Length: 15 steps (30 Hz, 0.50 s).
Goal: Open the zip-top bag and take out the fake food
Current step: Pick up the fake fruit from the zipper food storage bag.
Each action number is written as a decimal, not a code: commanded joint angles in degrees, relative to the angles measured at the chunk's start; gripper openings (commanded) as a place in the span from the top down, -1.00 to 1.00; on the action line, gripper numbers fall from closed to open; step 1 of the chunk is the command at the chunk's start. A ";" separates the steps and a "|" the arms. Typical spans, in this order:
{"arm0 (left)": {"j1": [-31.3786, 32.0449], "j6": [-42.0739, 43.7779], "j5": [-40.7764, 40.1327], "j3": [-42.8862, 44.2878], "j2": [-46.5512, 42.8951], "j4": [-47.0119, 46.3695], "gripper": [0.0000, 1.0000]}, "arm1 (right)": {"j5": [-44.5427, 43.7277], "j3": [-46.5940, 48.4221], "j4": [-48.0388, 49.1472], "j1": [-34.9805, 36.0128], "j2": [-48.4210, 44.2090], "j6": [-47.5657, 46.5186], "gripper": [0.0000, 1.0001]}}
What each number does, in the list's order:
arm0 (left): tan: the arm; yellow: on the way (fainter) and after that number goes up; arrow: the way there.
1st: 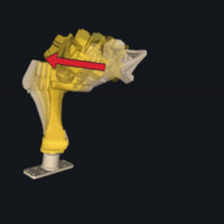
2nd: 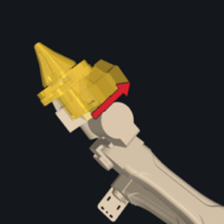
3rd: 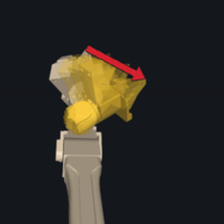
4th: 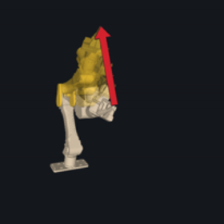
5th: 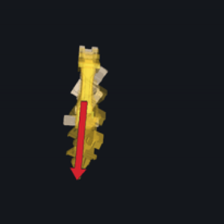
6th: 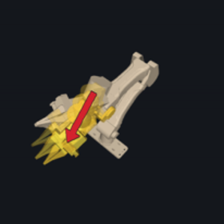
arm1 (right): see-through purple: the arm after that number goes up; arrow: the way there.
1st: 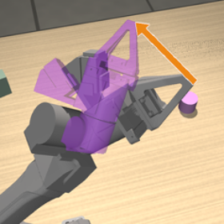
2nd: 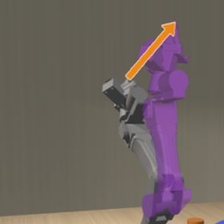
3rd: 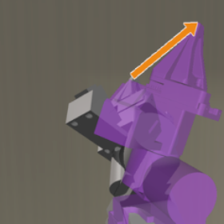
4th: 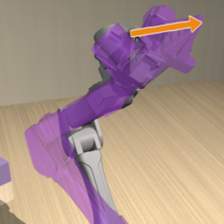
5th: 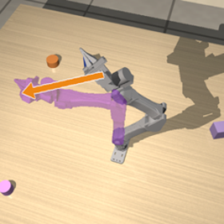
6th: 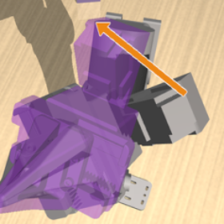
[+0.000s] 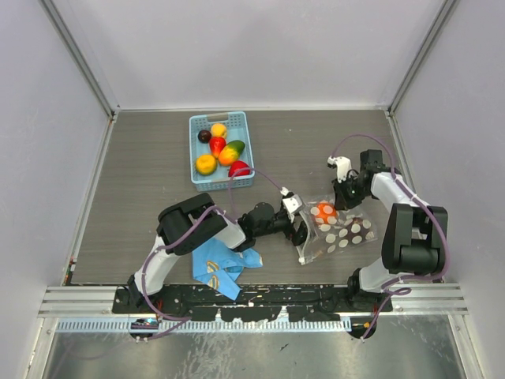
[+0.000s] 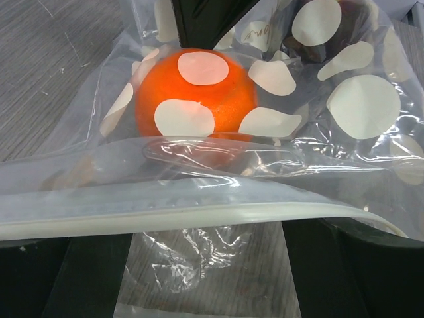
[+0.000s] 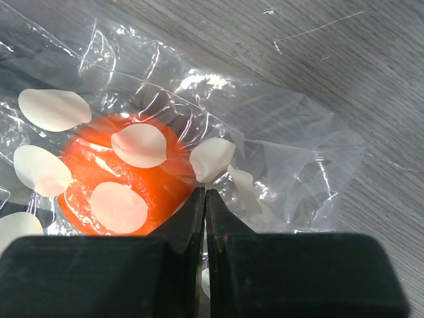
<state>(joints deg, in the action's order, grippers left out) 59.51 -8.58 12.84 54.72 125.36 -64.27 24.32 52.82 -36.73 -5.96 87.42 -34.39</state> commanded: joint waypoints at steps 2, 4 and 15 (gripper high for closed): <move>-0.37 -0.90 -0.56 2.82 0.18 1.50 -0.73 | 1.92 1.80 -1.48 0.89 0.43 -1.36 0.82; -0.40 -1.07 -1.07 2.90 0.16 1.46 -0.79 | 2.33 1.90 -1.66 1.07 0.52 -1.48 0.83; -0.36 -2.20 -2.03 4.01 0.71 0.08 -0.81 | 4.88 2.36 -3.23 2.47 1.60 -2.06 0.85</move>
<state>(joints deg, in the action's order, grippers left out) 59.48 -9.98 11.70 56.25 125.40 -61.63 26.46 52.95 -38.94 -4.32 88.92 -35.81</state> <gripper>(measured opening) 0.907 0.080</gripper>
